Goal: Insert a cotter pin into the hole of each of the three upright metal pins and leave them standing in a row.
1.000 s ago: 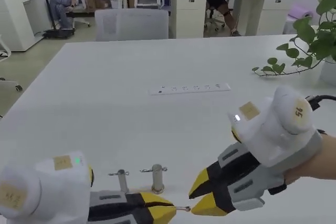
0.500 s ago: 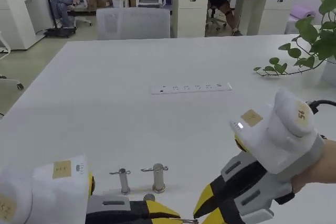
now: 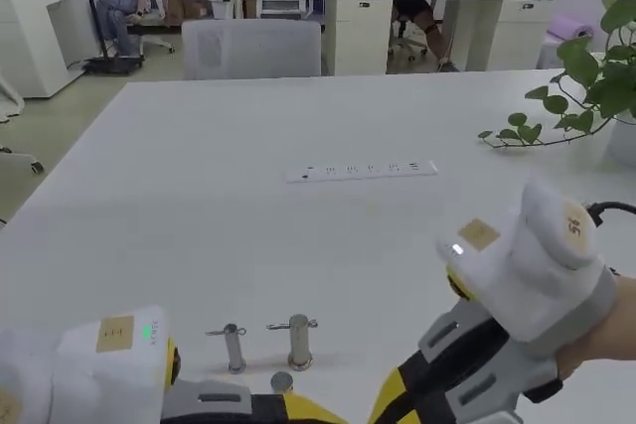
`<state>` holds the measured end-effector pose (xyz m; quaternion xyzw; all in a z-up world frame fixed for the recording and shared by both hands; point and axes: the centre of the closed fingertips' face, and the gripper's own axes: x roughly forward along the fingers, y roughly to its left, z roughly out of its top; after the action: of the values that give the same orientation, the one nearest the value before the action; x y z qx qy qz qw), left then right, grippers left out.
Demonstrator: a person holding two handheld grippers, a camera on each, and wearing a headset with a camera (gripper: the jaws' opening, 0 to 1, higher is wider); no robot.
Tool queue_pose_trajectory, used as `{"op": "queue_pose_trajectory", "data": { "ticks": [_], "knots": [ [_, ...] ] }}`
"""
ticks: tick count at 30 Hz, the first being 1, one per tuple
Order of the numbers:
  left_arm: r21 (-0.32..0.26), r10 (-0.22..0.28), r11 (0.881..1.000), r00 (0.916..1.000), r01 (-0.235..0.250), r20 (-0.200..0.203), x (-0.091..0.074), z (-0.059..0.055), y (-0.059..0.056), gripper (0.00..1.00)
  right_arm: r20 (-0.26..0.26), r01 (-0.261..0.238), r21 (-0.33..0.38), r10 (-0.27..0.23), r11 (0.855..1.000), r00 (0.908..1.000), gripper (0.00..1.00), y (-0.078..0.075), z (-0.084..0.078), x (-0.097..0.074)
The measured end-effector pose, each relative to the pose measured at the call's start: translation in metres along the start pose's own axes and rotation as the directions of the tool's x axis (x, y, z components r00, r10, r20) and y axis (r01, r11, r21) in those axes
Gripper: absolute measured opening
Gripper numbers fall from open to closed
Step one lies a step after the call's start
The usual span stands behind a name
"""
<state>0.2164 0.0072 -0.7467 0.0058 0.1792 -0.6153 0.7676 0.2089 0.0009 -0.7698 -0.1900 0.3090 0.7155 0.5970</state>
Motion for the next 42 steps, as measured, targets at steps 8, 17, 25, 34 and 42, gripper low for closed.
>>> {"op": "queue_pose_trajectory", "data": {
  "ticks": [8, 17, 25, 34, 42],
  "knots": [
    [0.005, -0.017, 1.0, 0.9999, 0.017, 0.003, 0.0, 0.001, -0.004, 0.0, -0.003, -0.01, 0.0, 0.01, 1.0, 0.9999, 0.06, 0.004, 0.0, 0.002],
    [0.026, -0.032, 0.999, 0.9994, 0.032, -0.011, 0.001, -0.001, -0.007, 0.0, -0.01, -0.022, 0.02, 0.022, 1.0, 0.9997, 0.05, 0.007, -0.002, 0.004],
    [0.038, -0.028, 0.999, 0.9995, 0.029, -0.017, 0.0, 0.0, -0.006, 0.0, -0.024, -0.009, 0.036, 0.01, 0.999, 0.9997, 0.05, 0.005, -0.001, 0.004],
    [0.056, -0.011, 0.998, 0.9995, 0.013, -0.028, 0.0, -0.002, -0.002, 0.01, -0.036, 0.014, -0.031, -0.015, 0.999, 0.9992, 0.02, 0.003, -0.001, 0.005],
    [0.059, 0.039, 0.998, 0.999, -0.037, -0.021, -0.001, -0.001, 0.007, 0.13, -0.076, 0.043, -0.04, -0.046, 0.998, 0.996, 0.02, -0.001, -0.009, 0.005]
  ]
}}
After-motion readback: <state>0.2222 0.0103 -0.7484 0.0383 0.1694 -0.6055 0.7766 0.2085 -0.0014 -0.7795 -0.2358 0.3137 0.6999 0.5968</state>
